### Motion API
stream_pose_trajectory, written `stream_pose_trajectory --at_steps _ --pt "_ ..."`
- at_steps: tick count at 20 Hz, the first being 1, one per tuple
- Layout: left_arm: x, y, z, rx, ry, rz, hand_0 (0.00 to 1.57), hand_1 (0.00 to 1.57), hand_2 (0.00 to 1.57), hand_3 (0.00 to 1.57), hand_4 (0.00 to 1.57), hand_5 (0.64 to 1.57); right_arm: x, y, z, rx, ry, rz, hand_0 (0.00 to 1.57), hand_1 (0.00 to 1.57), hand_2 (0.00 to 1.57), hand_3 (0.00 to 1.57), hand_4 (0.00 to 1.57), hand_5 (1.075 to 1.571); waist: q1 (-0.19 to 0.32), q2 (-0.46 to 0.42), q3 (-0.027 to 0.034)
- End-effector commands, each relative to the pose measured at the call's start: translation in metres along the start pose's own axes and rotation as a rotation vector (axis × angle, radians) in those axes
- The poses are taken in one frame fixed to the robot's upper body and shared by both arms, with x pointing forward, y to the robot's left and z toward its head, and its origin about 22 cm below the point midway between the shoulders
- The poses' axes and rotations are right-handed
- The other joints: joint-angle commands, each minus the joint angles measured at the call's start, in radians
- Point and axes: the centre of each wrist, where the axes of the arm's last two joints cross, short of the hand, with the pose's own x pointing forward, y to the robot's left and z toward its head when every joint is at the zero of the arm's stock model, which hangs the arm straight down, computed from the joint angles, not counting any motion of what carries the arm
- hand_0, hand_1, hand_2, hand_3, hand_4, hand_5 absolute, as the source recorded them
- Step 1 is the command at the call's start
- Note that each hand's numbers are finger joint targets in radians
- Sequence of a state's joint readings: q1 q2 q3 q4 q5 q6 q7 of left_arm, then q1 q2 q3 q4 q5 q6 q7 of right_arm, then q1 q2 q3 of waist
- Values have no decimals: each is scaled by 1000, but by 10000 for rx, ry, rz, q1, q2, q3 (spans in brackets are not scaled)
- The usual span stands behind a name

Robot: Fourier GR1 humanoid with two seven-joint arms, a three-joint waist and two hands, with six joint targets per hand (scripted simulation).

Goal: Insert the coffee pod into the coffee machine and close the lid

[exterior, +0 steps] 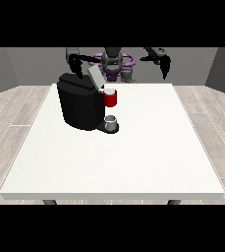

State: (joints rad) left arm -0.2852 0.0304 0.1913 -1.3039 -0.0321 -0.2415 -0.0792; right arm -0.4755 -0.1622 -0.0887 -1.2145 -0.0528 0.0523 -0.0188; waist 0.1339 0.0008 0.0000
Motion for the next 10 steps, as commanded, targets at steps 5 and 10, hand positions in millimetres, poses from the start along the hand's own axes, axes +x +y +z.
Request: stream_pose_trajectory --at_steps 5,10 --pt "8 7 9 533 -176 -111 0 0 0 0 0 1571 1 23 -16 556 126 608 0 0 0 0 0 1571 -108 191 0" --pt "22 27 6 507 -224 -198 0 0 0 0 0 1571 14 22 -30 537 -99 615 0 0 0 0 0 1571 -130 430 0"
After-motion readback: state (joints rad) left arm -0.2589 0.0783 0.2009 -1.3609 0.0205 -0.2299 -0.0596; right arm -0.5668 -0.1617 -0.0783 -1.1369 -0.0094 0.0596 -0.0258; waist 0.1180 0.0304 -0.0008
